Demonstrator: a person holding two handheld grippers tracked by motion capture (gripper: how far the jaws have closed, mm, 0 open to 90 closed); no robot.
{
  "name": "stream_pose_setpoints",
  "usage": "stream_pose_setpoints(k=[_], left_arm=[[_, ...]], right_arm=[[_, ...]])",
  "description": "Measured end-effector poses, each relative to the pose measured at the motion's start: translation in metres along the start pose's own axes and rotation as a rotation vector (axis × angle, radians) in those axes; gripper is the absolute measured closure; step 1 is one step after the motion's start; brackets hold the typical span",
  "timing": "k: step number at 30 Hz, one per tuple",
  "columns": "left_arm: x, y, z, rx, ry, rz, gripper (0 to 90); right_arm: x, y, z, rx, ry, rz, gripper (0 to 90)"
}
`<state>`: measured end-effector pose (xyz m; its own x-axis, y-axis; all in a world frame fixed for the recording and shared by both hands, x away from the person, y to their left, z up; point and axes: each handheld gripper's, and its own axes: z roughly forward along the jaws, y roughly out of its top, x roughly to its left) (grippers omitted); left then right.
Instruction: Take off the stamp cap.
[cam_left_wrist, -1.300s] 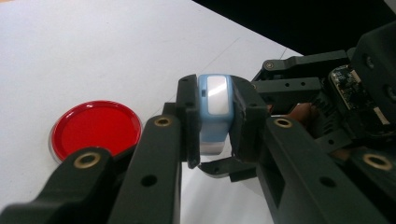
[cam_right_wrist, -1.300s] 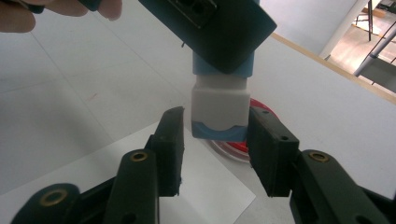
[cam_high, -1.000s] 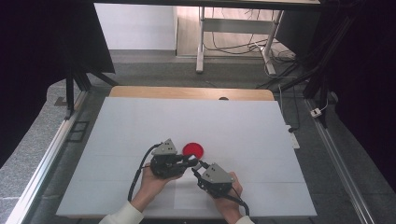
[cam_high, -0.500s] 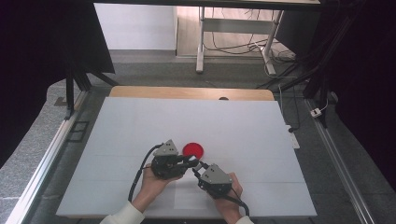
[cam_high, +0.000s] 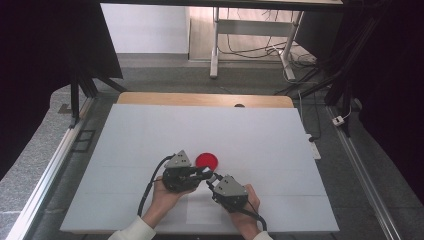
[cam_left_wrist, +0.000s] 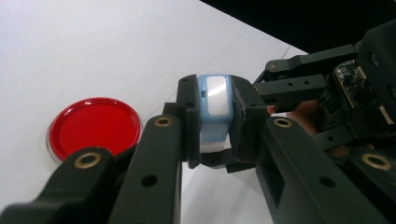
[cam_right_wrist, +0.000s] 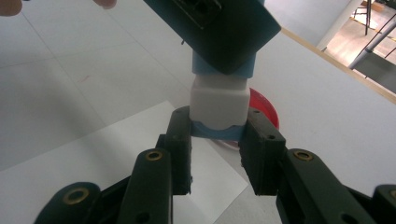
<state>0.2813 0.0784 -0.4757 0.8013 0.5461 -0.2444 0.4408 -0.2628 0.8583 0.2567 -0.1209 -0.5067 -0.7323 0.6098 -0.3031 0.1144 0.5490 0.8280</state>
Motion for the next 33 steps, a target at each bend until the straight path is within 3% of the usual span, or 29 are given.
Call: stream_pose_setpoints(k=[13, 17, 25, 33], left_arm=[[0.0004, -0.0004, -0.0012, -0.006, -0.007, -0.004, 75.8], [0.0007, -0.0004, -0.0017, -0.007, -0.010, -0.004, 75.8], [0.0006, -0.0006, -0.0011, -0.008, -0.009, -0.008, 75.7], [0.0002, -0.0007, -0.0012, -0.015, -0.006, -0.009, 75.8]], right_arm=[[0.0028, -0.0034, -0.0008, -0.023, -0.007, 0.042, 65.6], [0.0014, -0.0005, -0.0013, -0.008, -0.003, 0.001, 65.6], [-0.0027, 0.0012, -0.0020, 0.012, 0.023, -0.014, 65.5], [0.0002, -0.0023, -0.0023, -0.016, 0.005, 0.032, 65.6]])
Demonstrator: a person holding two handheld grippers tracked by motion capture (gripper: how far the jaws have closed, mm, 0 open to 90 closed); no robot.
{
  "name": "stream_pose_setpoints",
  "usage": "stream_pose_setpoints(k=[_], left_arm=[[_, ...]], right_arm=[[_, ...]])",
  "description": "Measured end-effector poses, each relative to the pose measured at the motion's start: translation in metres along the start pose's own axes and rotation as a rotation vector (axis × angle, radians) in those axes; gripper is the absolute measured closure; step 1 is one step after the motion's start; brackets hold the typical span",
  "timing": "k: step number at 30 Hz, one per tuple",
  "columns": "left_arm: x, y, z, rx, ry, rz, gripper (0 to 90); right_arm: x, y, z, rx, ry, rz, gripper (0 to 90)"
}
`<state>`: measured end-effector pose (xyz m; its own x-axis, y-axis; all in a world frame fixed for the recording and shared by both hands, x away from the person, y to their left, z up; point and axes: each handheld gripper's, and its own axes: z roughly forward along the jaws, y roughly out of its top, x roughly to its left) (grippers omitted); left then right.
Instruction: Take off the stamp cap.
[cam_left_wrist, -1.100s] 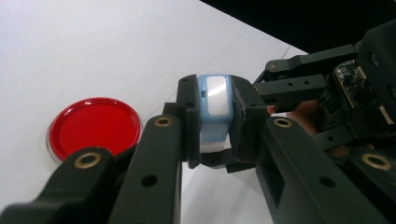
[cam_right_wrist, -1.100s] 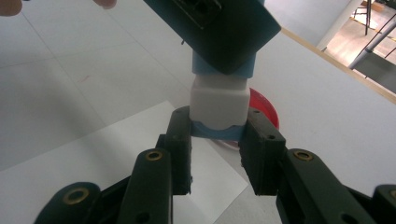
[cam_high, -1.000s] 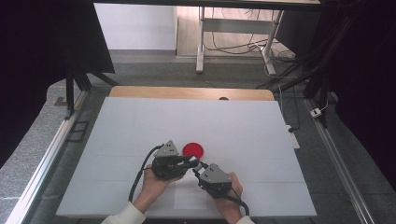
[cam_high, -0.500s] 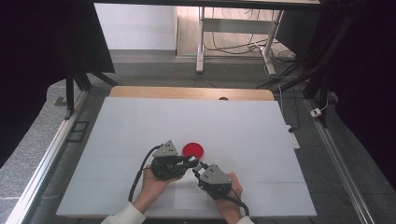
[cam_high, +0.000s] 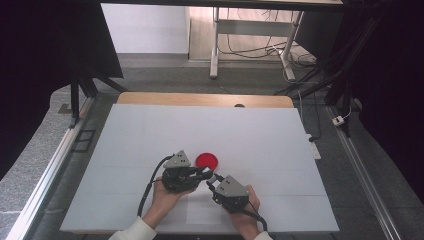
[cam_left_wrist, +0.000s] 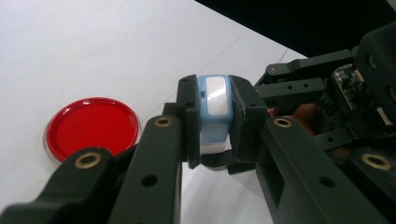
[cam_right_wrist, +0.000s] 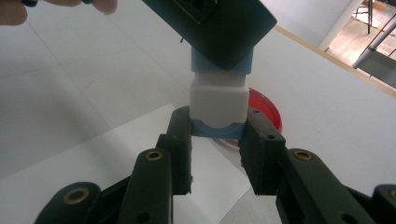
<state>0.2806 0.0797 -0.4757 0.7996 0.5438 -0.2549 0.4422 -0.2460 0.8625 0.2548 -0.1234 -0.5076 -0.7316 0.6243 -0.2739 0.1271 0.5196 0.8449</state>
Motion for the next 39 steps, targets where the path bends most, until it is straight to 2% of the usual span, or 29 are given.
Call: stream_pose_setpoints(k=[5, 6, 10, 16, 18, 21, 22, 23, 25, 26, 29, 33, 39], left_arm=[[0.000, 0.000, 0.000, 0.000, -0.004, -0.003, 75.8], [0.001, 0.000, 0.000, 0.001, -0.007, -0.003, 75.8], [0.001, 0.000, -0.001, -0.004, -0.015, -0.013, 75.8], [0.001, 0.000, -0.001, -0.006, -0.017, -0.014, 75.8], [0.001, 0.000, -0.001, -0.008, -0.017, -0.017, 75.8], [0.002, 0.000, -0.001, -0.007, -0.021, -0.023, 75.8], [0.002, 0.000, -0.002, -0.022, -0.020, -0.021, 75.8], [0.002, 0.001, -0.008, -0.057, 0.025, -0.016, 76.0], [0.011, 0.005, -0.024, -0.106, 0.025, -0.041, 76.0], [0.015, 0.005, -0.030, -0.116, 0.023, -0.051, 76.0], [0.019, 0.004, -0.033, -0.103, 0.008, -0.061, 76.0], [0.013, 0.004, -0.026, -0.079, 0.002, -0.036, 75.9], [0.010, 0.006, -0.025, -0.086, -0.005, -0.039, 75.9]], right_arm=[[0.000, -0.001, 0.000, -0.004, -0.001, 0.008, 65.6], [0.000, 0.000, 0.000, -0.004, 0.003, -0.014, 65.6], [-0.002, 0.001, -0.001, 0.005, 0.009, -0.052, 65.5], [-0.002, 0.003, -0.002, 0.017, 0.006, -0.070, 65.6], [-0.002, 0.003, -0.002, 0.017, 0.004, -0.063, 65.6], [-0.002, 0.002, -0.002, 0.008, 0.007, -0.020, 65.6], [-0.001, 0.001, -0.002, 0.003, 0.011, -0.001, 65.6], [-0.003, -0.003, 0.001, 0.047, 0.015, 0.036, 65.7], [-0.004, -0.009, 0.002, 0.057, 0.010, 0.041, 65.8], [-0.005, -0.014, 0.003, 0.053, 0.005, 0.038, 65.8], [-0.010, -0.011, -0.001, 0.047, 0.000, 0.031, 65.7], [-0.010, -0.008, -0.002, 0.030, 0.010, 0.020, 65.7], [-0.021, -0.011, -0.009, 0.007, 0.028, 0.068, 65.6]])
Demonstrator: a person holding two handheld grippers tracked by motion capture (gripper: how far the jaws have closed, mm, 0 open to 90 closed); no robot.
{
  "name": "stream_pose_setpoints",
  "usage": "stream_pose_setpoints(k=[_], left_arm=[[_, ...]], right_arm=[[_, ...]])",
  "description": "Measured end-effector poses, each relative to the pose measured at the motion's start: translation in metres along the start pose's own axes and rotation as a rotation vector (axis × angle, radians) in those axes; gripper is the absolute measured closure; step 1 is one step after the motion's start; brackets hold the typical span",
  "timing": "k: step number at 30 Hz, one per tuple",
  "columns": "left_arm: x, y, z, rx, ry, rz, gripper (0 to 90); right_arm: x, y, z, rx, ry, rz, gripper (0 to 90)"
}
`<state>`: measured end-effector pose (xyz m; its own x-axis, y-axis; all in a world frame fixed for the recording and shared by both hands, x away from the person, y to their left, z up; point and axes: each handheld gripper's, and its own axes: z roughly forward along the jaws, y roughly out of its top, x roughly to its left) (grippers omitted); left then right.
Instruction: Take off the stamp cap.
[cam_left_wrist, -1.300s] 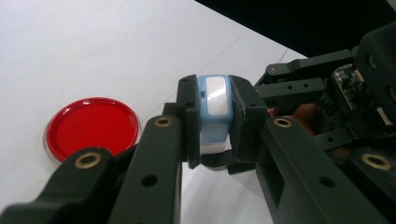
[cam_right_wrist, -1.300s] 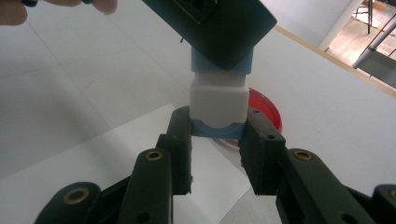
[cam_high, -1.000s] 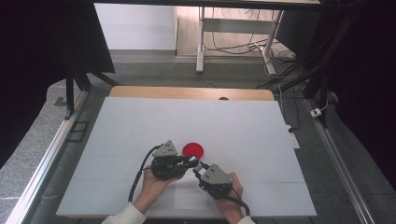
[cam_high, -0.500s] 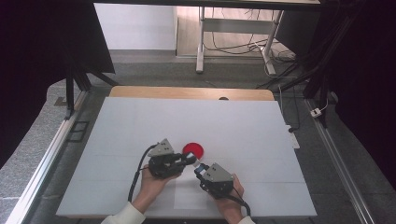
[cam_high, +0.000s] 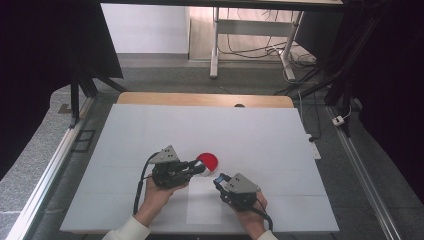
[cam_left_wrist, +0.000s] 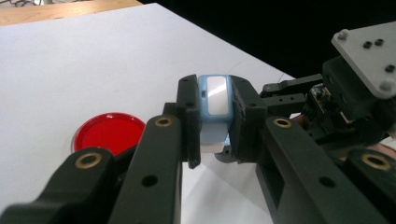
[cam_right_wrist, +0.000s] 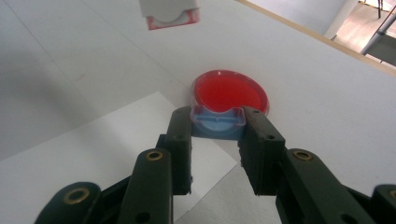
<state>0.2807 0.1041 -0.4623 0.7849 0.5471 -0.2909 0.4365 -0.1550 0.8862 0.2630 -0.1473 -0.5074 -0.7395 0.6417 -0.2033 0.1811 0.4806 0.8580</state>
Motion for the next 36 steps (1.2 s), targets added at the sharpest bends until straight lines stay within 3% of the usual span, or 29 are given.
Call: stream_pose_setpoints(k=[6, 13, 22, 36], left_arm=[[0.000, 0.000, 0.000, 0.005, 0.004, 0.002, 75.9], [0.002, 0.000, -0.001, 0.009, 0.012, 0.002, 75.9], [0.002, 0.000, -0.001, 0.019, 0.015, 0.006, 75.8], [0.004, -0.001, -0.001, 0.027, 0.027, 0.010, 75.8]], right_arm=[[-0.006, -0.003, -0.007, -0.016, 0.006, 0.015, 65.5], [-0.012, -0.006, -0.011, -0.024, 0.014, -0.005, 65.5], [-0.025, -0.013, -0.026, -0.038, 0.021, 0.003, 65.4], [-0.051, -0.025, -0.051, -0.046, -0.015, 0.022, 65.3]])
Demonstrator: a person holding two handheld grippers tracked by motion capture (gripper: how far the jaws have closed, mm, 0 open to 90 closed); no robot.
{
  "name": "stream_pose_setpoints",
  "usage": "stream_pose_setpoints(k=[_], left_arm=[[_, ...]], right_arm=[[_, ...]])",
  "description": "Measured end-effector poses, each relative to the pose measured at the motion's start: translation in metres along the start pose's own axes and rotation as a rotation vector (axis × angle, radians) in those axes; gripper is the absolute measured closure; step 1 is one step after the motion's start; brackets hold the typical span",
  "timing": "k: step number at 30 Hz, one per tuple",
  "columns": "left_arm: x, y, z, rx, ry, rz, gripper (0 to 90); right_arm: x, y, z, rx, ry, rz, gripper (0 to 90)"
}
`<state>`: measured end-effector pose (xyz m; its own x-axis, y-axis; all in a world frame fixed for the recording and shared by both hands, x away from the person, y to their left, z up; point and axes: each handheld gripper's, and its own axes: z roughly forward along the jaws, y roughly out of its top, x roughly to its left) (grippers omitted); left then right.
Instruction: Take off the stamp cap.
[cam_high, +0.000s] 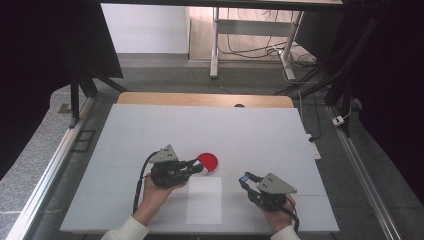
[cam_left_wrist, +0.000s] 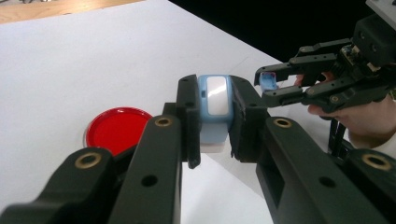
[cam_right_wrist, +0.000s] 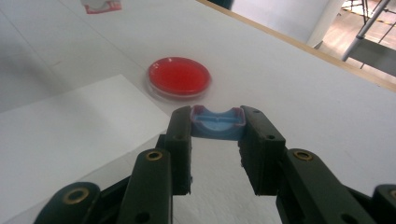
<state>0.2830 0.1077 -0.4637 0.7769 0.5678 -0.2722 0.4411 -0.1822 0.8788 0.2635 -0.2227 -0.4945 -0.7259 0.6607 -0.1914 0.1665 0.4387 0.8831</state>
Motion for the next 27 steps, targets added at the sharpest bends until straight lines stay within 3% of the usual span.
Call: stream_pose_setpoints(k=[16, 27], left_arm=[[0.003, 0.000, 0.000, 0.004, 0.030, 0.014, 75.8], [0.010, 0.005, 0.004, 0.025, 0.061, 0.055, 75.7]], right_arm=[[-0.028, -0.021, -0.032, 0.004, -0.056, 0.050, 65.3], [-0.035, -0.026, -0.027, 0.020, -0.051, 0.058, 65.3]])
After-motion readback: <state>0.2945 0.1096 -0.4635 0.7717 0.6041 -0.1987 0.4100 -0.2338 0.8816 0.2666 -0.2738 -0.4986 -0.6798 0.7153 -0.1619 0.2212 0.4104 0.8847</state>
